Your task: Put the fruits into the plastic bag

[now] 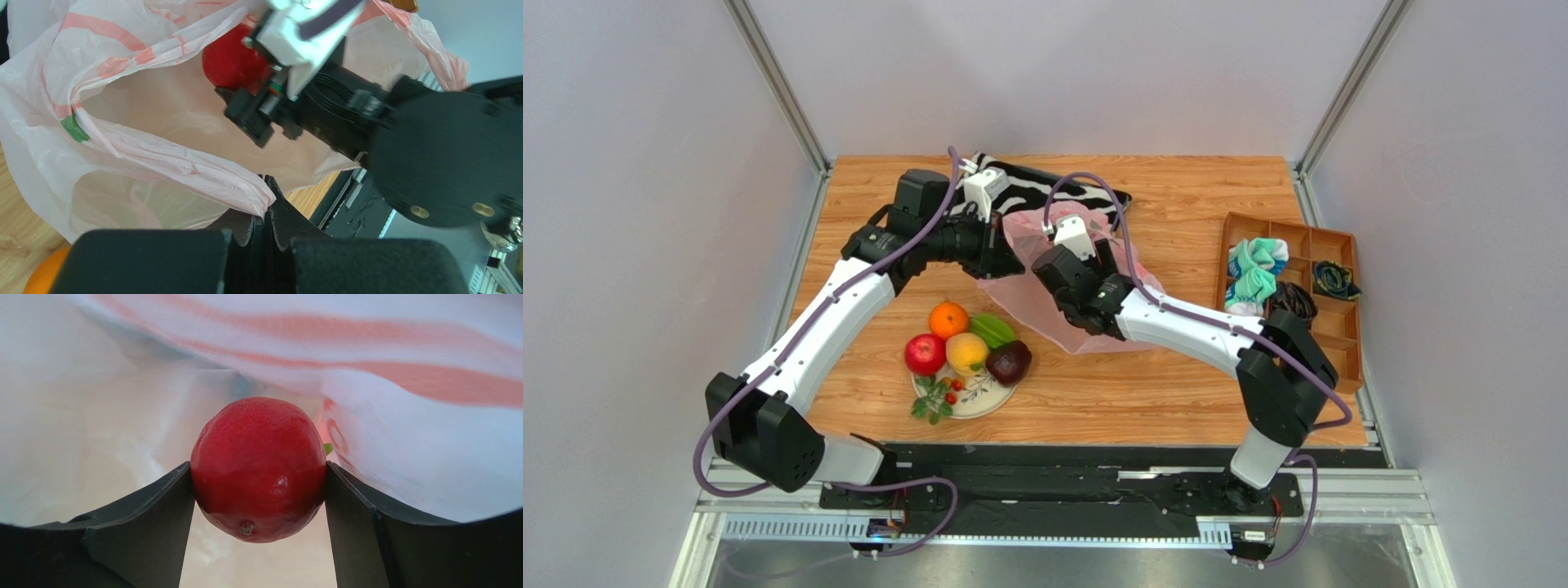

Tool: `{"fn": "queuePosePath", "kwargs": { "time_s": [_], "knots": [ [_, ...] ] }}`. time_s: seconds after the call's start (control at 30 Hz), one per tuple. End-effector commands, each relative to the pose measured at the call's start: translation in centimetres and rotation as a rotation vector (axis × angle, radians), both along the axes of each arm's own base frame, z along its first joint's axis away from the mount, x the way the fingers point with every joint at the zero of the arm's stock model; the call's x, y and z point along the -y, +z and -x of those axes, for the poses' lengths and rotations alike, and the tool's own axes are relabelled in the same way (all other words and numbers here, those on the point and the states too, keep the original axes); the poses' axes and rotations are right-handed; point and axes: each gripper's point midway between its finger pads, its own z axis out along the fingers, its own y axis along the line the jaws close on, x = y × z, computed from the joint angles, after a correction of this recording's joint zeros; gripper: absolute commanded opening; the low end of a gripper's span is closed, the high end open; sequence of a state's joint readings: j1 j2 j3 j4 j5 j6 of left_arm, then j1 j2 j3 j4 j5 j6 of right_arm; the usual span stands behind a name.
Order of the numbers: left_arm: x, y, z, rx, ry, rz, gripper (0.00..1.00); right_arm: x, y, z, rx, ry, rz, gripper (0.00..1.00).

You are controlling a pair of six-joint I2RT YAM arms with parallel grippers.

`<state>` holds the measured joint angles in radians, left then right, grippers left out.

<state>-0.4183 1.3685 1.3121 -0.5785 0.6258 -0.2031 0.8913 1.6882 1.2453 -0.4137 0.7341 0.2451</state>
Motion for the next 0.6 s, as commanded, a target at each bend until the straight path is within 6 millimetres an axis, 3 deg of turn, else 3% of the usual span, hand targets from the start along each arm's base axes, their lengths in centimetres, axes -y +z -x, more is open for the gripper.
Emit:
{"fn": "queuePosePath", "kwargs": {
  "time_s": [0.0,0.1,0.23,0.33,0.43,0.57],
  "knots": [
    [0.5,2.4,0.9,0.062,-0.04,0.065,0.0,2.0,-1.5,-2.5,0.023,-0.093,0.023,0.43],
    [0.4,2.6,0.9,0.072,-0.037,0.066,0.0,2.8,-3.1,-2.7,-0.016,-0.108,0.019,0.43],
    [0.4,2.3,0.8,0.061,-0.035,0.064,0.0,3.0,-3.3,-2.5,-0.023,-0.113,0.015,0.47],
    [0.5,2.2,0.8,0.059,-0.036,0.064,0.0,2.9,-3.3,-2.4,-0.037,-0.104,0.002,0.56],
    [0.5,2.2,0.8,0.062,-0.034,0.059,0.0,2.5,-3.3,-2.3,-0.057,-0.092,-0.032,0.78],
    [0.5,2.0,0.7,0.056,-0.031,0.056,0.0,2.2,-3.1,-2.3,-0.073,-0.084,-0.075,0.86]
  ]
}}
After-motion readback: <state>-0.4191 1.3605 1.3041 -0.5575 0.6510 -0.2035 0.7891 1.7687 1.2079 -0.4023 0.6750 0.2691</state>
